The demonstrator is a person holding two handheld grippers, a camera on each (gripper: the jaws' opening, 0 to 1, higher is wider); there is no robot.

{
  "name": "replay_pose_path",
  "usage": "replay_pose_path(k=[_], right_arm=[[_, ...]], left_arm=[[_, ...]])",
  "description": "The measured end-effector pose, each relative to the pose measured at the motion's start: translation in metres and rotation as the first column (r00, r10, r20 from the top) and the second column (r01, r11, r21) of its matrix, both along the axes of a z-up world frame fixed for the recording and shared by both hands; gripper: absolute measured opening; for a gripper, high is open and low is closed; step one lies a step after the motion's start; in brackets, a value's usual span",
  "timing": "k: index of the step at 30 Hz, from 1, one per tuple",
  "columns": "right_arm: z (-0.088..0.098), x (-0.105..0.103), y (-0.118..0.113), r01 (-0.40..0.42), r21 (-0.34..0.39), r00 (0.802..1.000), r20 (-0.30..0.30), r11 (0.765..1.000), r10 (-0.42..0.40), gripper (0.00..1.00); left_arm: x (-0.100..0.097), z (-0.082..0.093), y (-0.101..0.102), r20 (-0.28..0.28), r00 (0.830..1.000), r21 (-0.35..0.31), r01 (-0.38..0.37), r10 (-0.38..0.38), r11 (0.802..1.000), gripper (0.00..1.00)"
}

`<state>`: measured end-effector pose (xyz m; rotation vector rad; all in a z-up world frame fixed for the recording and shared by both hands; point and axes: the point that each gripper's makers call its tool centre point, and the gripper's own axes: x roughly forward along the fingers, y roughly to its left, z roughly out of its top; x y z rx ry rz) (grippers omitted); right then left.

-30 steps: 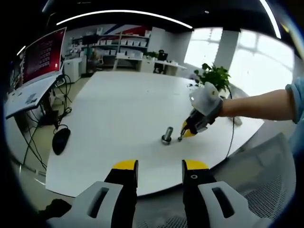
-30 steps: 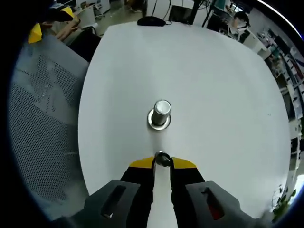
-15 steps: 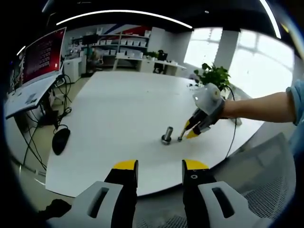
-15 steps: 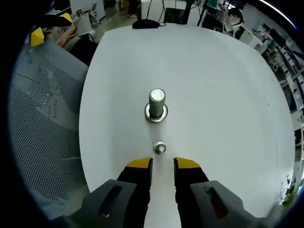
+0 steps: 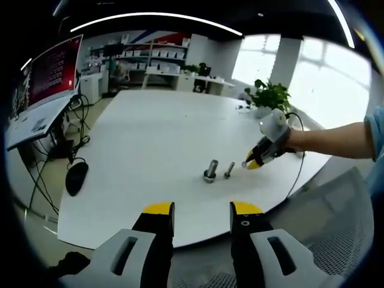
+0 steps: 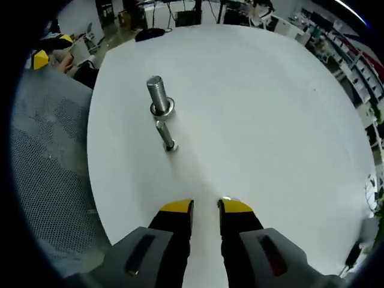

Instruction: Place the washer onto the threaded stud by aligning its center hole with the stud, sliding it down to the base, and recovering from edge contact or off-axis alignment until the washer reaches the visible bottom stop.

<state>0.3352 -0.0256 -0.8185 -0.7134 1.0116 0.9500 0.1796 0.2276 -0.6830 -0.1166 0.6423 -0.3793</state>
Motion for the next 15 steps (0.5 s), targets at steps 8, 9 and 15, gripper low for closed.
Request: replay_pose_path(k=[8, 9, 15], right_arm=[[-0.008, 0.012, -0.013, 0.084, 0.020, 0.996, 0.013, 0.996, -0.084, 0.19], [-0.009, 0.013, -0.013, 0.088, 0.020, 0.996, 0.013, 0.996, -0.088, 0.19], [-0.016, 0.014, -0.011, 0.137, 0.029, 0.991, 0.003, 0.990, -0.137, 0.18]], left_arm=[[0.000, 0.000, 0.000, -0.002, 1.000, 0.001, -0.001, 0.001, 1.000, 0.35], [0.000, 0.000, 0.000, -0.002, 1.000, 0.002, -0.001, 0.001, 1.000, 0.35], [0.000, -0.001, 0.000, -0.007, 1.000, 0.005, -0.001, 0.001, 1.000, 0.34]])
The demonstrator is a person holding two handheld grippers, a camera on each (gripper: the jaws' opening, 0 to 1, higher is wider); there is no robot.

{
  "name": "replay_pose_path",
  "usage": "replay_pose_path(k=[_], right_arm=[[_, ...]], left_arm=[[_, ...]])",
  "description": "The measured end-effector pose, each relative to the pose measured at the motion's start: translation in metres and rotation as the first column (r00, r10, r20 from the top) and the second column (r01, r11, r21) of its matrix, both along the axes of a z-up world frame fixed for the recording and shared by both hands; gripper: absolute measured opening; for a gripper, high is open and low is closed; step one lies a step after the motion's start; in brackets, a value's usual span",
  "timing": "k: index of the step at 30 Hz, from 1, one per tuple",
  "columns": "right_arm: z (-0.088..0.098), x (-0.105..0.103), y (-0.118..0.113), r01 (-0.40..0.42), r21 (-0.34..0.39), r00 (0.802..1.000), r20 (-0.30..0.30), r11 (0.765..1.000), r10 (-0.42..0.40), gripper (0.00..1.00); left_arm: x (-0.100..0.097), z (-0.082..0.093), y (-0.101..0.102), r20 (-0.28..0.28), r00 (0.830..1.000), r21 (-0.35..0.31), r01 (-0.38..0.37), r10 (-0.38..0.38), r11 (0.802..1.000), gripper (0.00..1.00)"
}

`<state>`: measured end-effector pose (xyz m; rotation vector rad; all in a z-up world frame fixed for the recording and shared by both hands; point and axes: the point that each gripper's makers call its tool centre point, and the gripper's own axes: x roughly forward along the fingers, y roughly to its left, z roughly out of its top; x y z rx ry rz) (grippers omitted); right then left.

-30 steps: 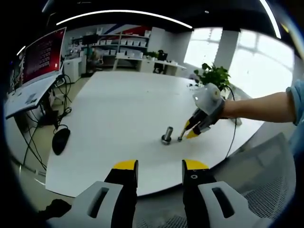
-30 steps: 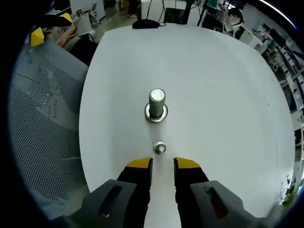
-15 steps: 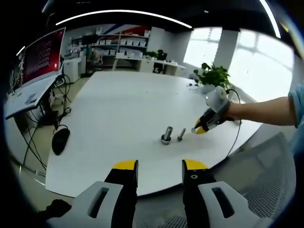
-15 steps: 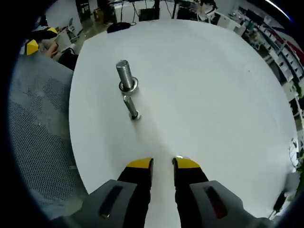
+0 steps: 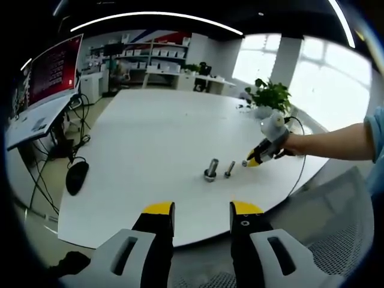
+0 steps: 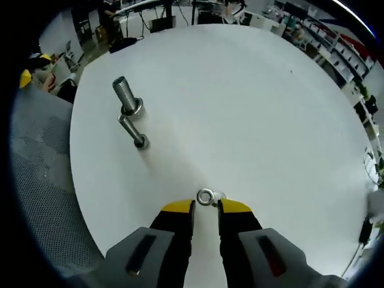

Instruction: Place the washer onto the threaded stud by aligning its center hole with the stud, sliding it down to the base, and recovering from edge contact or off-axis alignment until the washer reaches the visible bottom stop.

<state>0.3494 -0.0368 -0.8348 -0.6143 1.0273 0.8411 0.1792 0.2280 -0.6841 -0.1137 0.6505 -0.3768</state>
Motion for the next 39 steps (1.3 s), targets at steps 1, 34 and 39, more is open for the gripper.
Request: replay_pose_path(k=[1, 34, 39], right_arm=[[-0.001, 0.000, 0.000, -0.001, -0.003, 1.000, -0.002, 1.000, 0.001, 0.18], [0.027, 0.001, 0.020, 0.013, 0.086, 0.999, 0.046, 0.996, -0.017, 0.14], [0.038, -0.004, 0.033, -0.006, 0.121, 0.998, 0.061, 0.993, -0.001, 0.14]], left_arm=[[0.000, 0.000, 0.000, 0.001, 1.000, -0.002, 0.000, 0.000, 1.000, 0.34], [-0.001, -0.001, 0.000, -0.005, 1.000, -0.002, 0.001, -0.001, 1.000, 0.33], [-0.001, -0.001, 0.000, -0.004, 1.000, -0.002, 0.001, -0.001, 1.000, 0.33]])
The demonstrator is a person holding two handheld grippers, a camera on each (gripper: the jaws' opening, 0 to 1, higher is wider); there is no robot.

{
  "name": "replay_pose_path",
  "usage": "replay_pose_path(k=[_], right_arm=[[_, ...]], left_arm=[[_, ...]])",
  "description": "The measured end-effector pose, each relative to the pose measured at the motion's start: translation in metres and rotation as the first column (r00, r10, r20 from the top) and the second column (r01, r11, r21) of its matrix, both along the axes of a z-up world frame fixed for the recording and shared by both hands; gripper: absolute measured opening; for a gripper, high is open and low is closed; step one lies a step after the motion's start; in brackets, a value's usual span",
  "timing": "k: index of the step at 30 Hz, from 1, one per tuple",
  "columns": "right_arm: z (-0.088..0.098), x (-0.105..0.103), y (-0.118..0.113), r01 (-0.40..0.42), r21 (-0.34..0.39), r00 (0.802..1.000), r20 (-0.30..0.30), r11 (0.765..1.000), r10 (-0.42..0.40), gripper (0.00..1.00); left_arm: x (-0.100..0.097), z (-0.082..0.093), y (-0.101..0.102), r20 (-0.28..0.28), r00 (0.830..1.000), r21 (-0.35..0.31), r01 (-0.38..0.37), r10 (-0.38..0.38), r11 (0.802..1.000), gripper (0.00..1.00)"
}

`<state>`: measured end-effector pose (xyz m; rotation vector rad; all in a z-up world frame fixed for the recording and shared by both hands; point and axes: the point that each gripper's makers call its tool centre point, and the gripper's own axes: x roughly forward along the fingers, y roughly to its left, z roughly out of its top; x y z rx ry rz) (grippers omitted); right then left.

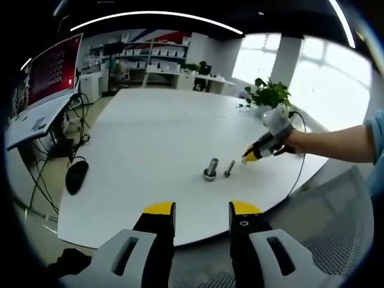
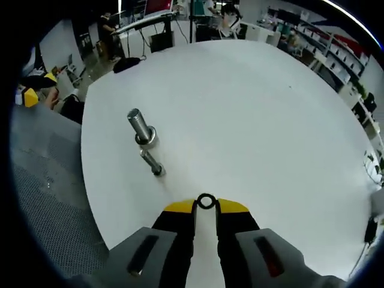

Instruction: Place the washer onto the threaded stud by aligning its center hole with the stud, sliding it down to the base, and recovering from edge contact or off-axis alignment until the washer reaches the visible bottom stop.

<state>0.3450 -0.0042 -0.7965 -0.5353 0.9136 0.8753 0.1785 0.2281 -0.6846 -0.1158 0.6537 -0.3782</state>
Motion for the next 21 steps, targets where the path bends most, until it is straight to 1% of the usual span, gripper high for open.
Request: replay_pose_path(k=[2, 6, 9, 17, 21], right_arm=[[0.005, -0.003, 0.006, -0.009, 0.015, 1.000, 0.008, 1.000, 0.009, 0.14], [0.008, -0.006, 0.013, -0.038, 0.013, 0.999, 0.024, 0.999, 0.038, 0.14], [0.013, -0.008, 0.023, -0.057, 0.033, 0.998, 0.024, 0.998, 0.056, 0.14], [0.025, -0.014, 0.046, -0.112, 0.056, 0.994, 0.023, 0.992, 0.111, 0.14], [0.027, -0.020, 0.055, -0.129, 0.068, 0.992, 0.006, 0.989, 0.129, 0.14]], left_arm=[[0.000, 0.000, 0.000, 0.001, 1.000, 0.000, 0.001, -0.001, 1.000, 0.33], [0.000, 0.000, -0.001, 0.000, 1.000, -0.001, 0.003, -0.003, 1.000, 0.33], [0.000, 0.000, 0.000, 0.001, 1.000, -0.002, 0.002, -0.002, 1.000, 0.33], [0.000, 0.000, 0.000, 0.001, 1.000, -0.005, 0.001, -0.001, 1.000, 0.33], [0.000, 0.001, 0.000, 0.004, 1.000, -0.007, 0.000, 0.000, 1.000, 0.33]])
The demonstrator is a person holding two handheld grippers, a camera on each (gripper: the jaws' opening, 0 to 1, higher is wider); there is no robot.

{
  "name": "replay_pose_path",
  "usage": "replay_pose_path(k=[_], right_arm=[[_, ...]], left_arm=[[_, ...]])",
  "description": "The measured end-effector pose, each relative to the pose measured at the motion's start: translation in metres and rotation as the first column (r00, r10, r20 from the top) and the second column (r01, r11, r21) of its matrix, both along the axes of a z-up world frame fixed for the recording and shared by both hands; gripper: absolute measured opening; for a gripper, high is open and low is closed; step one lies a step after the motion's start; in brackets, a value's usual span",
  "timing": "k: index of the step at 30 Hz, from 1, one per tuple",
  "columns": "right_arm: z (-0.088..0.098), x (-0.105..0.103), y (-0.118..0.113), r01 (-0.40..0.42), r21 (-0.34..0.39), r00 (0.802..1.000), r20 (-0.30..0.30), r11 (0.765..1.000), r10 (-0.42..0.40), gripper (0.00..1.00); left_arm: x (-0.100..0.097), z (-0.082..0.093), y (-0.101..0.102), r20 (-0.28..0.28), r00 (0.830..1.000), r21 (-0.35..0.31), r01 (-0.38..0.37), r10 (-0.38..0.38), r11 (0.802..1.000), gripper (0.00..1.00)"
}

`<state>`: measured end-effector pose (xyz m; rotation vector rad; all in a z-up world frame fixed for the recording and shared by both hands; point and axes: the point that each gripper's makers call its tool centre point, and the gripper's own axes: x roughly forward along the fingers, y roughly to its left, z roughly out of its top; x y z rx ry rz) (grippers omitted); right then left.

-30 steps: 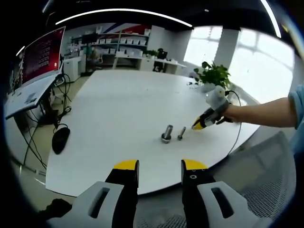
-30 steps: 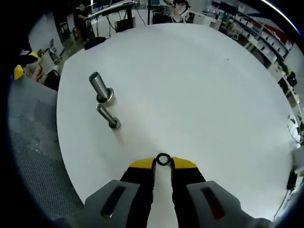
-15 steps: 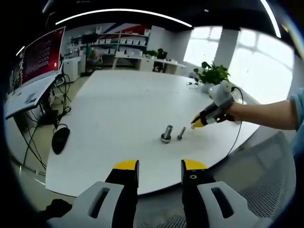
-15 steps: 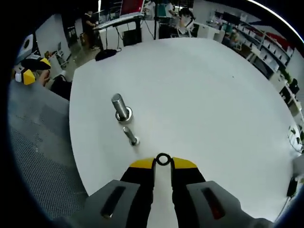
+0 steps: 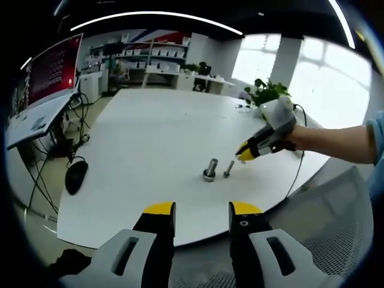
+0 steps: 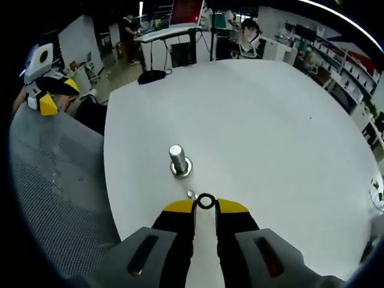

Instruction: Place the washer onto the threaded stud by aligning its center hole with the stud, sliding it down to the base, and recovering from edge contact or off-axis alignment until the washer reaches the visible bottom stop.

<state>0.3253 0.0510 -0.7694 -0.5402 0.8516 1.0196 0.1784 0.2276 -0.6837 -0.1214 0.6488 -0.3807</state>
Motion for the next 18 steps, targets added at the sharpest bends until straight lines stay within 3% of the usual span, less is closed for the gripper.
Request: replay_pose_path(k=[18], right_arm=[[-0.009, -0.005, 0.016, -0.123, -0.136, 0.992, -0.048, 0.983, 0.118, 0.13]], left_arm=[[0.001, 0.001, -0.001, 0.004, 1.000, -0.003, 0.004, -0.004, 1.000, 0.33]])
